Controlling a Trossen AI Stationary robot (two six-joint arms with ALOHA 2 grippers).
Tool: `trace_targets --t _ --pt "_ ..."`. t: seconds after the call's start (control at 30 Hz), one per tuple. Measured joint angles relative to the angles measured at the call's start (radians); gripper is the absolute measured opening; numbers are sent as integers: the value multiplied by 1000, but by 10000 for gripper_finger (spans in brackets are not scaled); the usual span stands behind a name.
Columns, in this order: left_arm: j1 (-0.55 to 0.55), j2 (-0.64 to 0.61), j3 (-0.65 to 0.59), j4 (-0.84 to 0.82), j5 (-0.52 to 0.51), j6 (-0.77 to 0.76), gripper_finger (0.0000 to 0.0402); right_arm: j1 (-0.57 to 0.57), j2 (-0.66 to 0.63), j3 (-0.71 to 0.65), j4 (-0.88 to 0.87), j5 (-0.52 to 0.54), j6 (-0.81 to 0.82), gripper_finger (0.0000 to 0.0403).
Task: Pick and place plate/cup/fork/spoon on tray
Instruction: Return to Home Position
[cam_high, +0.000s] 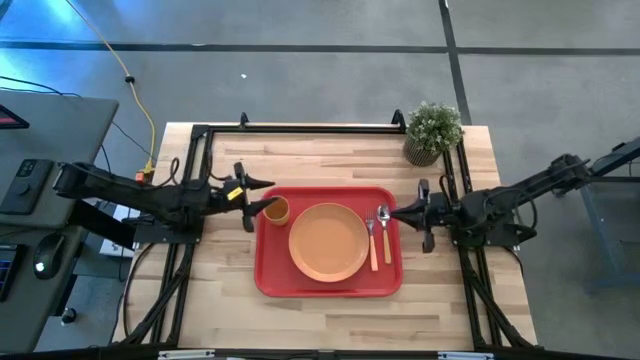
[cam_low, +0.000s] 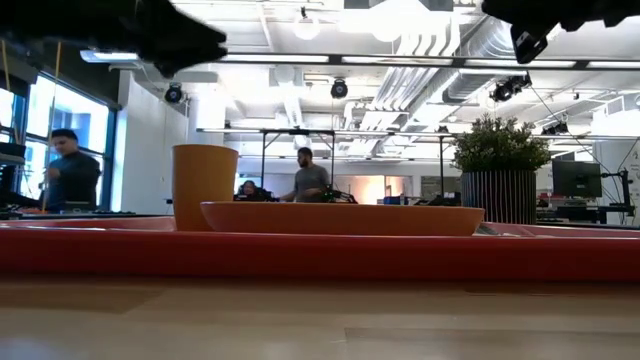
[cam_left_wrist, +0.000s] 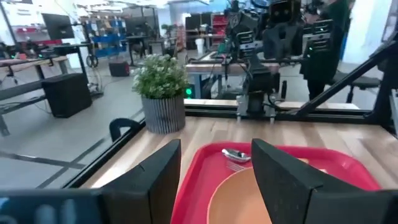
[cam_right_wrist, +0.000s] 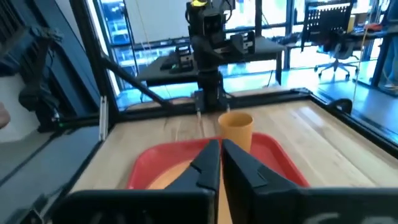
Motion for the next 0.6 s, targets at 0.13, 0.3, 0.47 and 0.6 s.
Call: trace_targets --t 0.13,0.3,0.47,0.6 --pt "19 -16 -96 72 -5 -27 159 0 -37 0 -92 13 -8 10" --pt "21 -55 -158 78 4 -70 90 27 -47 -58 -72 -4 -20 4" --pt "23 -102 -207 87 22 -45 10 46 -71 -167 87 -1 -53 1" --pt "38 -150 -235 94 24 -40 11 46 -149 -227 111 -4 -57 0"
